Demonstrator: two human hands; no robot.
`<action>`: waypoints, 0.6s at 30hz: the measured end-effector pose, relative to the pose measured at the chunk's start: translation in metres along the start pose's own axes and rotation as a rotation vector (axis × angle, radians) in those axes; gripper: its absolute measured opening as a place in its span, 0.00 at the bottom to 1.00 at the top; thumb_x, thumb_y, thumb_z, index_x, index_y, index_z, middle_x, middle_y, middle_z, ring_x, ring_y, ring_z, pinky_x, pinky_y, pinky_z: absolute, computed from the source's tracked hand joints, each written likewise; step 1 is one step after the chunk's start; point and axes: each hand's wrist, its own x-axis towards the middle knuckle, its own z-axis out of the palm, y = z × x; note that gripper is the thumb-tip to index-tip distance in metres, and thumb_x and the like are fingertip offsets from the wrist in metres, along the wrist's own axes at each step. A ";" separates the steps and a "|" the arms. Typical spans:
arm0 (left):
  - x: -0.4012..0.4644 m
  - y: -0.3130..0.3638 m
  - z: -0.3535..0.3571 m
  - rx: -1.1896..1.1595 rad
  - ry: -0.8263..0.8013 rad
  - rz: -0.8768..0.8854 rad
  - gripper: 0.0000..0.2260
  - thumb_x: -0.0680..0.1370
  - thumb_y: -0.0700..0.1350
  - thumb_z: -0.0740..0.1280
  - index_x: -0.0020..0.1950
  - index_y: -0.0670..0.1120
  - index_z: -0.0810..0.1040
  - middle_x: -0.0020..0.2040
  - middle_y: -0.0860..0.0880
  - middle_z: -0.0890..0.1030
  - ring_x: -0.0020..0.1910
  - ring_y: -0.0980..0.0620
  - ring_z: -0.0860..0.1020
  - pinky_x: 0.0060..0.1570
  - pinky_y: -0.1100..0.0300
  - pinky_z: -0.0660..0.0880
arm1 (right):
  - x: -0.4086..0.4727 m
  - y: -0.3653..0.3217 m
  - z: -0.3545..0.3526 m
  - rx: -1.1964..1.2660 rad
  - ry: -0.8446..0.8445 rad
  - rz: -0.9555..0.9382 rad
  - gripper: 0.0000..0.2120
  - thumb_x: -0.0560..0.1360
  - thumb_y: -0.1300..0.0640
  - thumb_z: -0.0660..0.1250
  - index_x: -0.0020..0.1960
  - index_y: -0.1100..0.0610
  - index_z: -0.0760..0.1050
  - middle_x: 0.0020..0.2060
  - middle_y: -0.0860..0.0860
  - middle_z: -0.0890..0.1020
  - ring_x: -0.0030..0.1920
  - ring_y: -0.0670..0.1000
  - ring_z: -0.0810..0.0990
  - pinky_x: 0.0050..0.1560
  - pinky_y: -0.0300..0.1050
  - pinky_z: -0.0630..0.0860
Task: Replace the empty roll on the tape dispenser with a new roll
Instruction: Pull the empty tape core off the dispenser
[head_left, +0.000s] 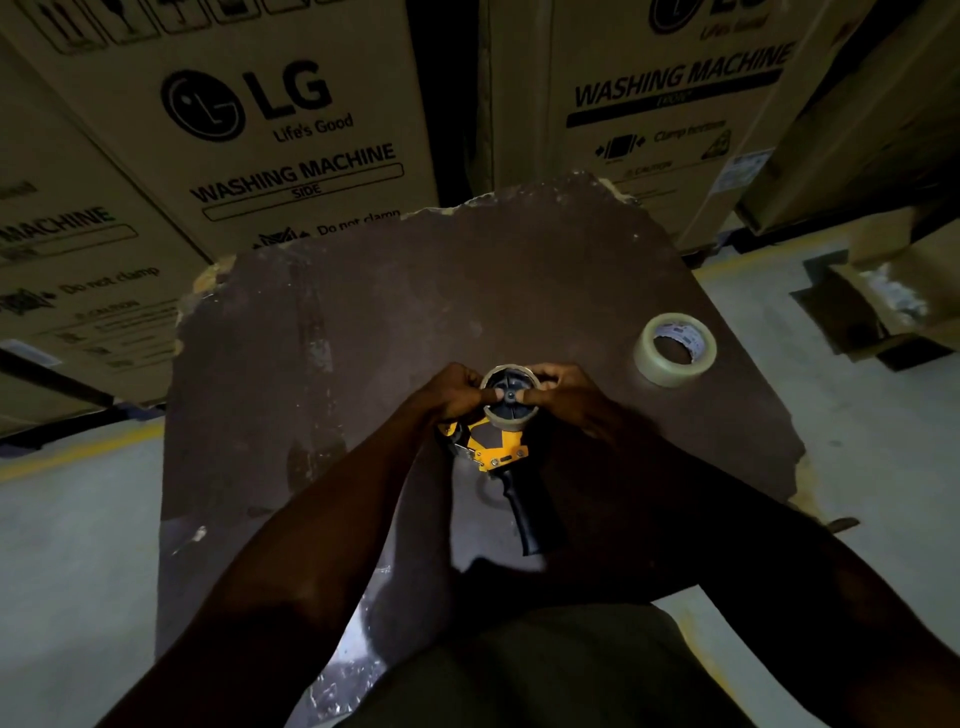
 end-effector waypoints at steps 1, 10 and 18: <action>0.000 0.000 0.001 0.007 0.003 -0.005 0.14 0.76 0.49 0.72 0.42 0.37 0.83 0.31 0.46 0.80 0.25 0.54 0.75 0.29 0.64 0.72 | 0.001 0.000 0.000 -0.004 0.007 0.001 0.19 0.70 0.61 0.77 0.60 0.58 0.80 0.54 0.56 0.86 0.55 0.55 0.84 0.60 0.53 0.80; -0.003 0.006 0.000 0.060 0.010 -0.027 0.14 0.76 0.50 0.71 0.44 0.39 0.83 0.33 0.46 0.82 0.30 0.51 0.79 0.34 0.60 0.74 | 0.001 -0.004 0.002 -0.086 0.029 -0.033 0.19 0.70 0.61 0.77 0.60 0.60 0.79 0.54 0.57 0.85 0.56 0.57 0.84 0.59 0.53 0.80; -0.004 0.009 0.001 0.095 0.013 -0.048 0.18 0.72 0.54 0.71 0.45 0.38 0.84 0.36 0.41 0.84 0.33 0.48 0.79 0.38 0.55 0.74 | 0.006 -0.001 0.003 -0.141 0.050 -0.055 0.19 0.68 0.59 0.78 0.58 0.57 0.80 0.52 0.55 0.86 0.54 0.57 0.84 0.59 0.61 0.80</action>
